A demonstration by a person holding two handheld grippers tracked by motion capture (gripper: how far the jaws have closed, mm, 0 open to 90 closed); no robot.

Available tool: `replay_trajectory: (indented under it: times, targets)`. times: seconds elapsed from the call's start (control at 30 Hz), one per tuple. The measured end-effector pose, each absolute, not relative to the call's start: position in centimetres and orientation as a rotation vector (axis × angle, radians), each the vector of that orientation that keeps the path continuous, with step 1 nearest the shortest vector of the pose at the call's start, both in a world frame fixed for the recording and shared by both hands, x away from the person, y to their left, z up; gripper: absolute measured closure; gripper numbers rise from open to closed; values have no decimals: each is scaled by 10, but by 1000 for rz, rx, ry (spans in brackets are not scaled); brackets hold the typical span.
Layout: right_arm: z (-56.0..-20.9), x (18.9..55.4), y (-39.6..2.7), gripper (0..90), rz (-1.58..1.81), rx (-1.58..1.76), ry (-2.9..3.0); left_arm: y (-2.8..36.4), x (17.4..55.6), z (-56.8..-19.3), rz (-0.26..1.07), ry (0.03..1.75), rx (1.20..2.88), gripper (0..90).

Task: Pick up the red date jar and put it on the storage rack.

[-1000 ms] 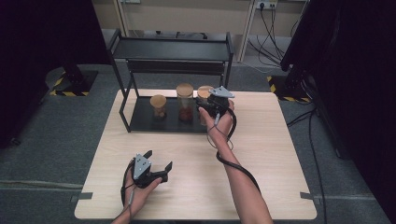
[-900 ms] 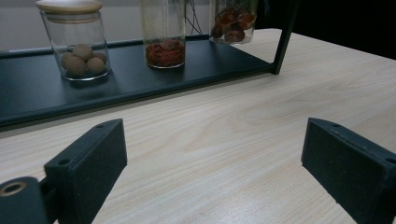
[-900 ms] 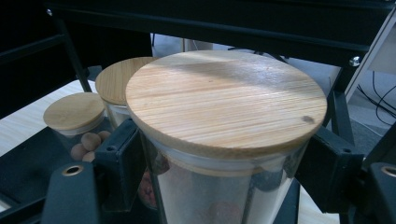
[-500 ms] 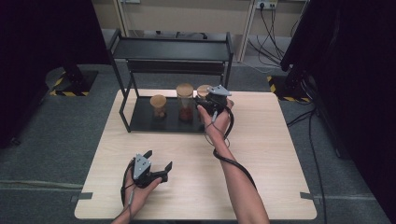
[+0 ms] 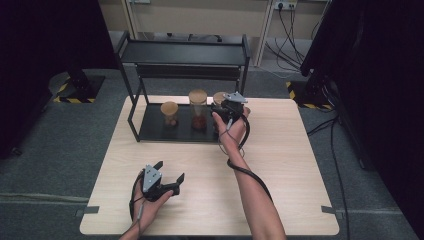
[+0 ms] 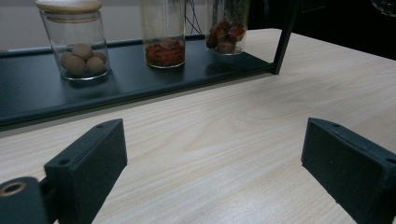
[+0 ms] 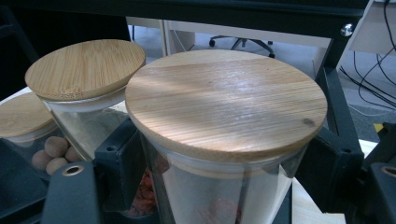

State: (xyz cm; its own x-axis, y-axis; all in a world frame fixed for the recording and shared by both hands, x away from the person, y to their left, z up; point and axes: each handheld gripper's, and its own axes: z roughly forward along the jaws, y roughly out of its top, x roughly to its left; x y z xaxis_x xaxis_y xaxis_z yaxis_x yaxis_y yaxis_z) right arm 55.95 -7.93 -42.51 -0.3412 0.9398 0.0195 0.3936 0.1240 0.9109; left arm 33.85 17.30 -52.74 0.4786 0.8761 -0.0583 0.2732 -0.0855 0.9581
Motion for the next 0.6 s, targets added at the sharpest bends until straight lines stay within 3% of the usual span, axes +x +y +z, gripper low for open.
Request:
replay_trajectory:
  times: [0.6]
  targets:
    - [-434,568,-69,255,1161,1343,1768,173,338,-528,686,1006,1621,63]
